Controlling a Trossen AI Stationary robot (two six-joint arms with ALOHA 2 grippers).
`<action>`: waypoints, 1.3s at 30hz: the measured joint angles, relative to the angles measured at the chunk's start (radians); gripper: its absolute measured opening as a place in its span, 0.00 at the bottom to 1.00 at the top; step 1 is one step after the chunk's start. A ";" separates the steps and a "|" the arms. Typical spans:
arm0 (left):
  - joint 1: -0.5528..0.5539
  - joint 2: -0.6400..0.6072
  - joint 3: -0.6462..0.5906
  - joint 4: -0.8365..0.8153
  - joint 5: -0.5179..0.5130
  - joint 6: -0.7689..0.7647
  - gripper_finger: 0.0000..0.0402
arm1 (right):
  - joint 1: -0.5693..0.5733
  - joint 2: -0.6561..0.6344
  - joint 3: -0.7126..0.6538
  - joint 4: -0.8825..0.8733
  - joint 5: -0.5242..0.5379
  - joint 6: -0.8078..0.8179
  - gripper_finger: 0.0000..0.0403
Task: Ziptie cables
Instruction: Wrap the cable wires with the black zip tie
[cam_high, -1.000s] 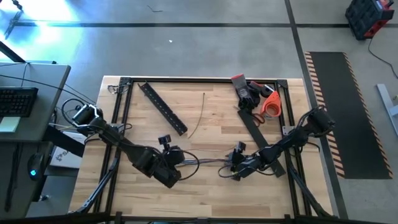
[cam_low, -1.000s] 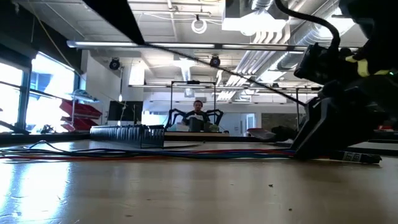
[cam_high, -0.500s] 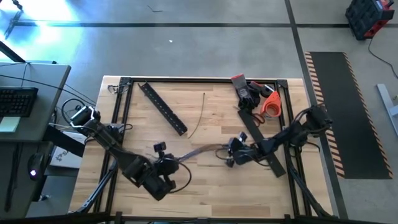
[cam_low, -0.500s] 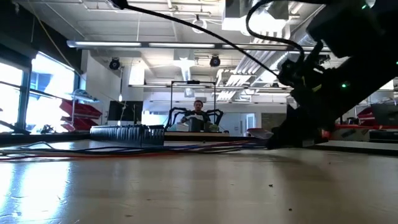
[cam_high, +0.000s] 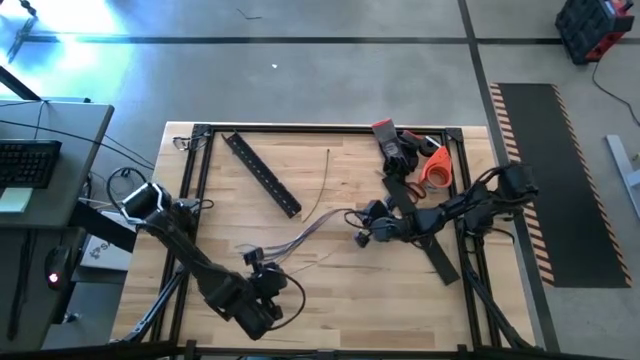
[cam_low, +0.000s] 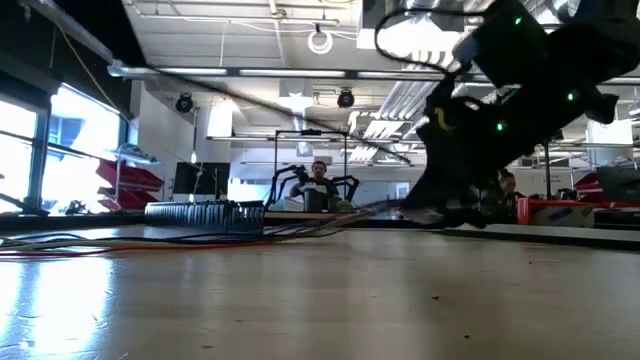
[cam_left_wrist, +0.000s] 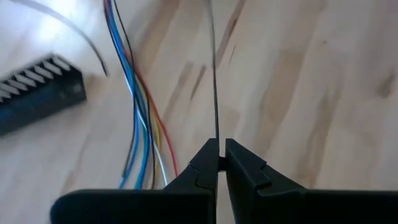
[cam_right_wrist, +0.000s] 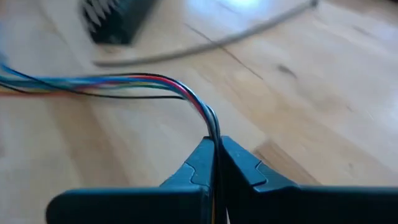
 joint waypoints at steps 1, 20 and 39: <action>0.005 0.014 0.000 0.000 0.013 -0.018 0.00 | 0.001 -0.022 0.000 0.000 -0.011 -0.010 0.00; 0.102 0.226 0.011 -0.184 0.231 -0.371 0.00 | 0.135 -0.100 0.002 0.030 -0.028 -0.043 0.00; 0.031 0.292 0.135 -0.149 0.382 -0.594 0.00 | 0.227 -0.093 0.002 0.051 -0.035 -0.139 0.00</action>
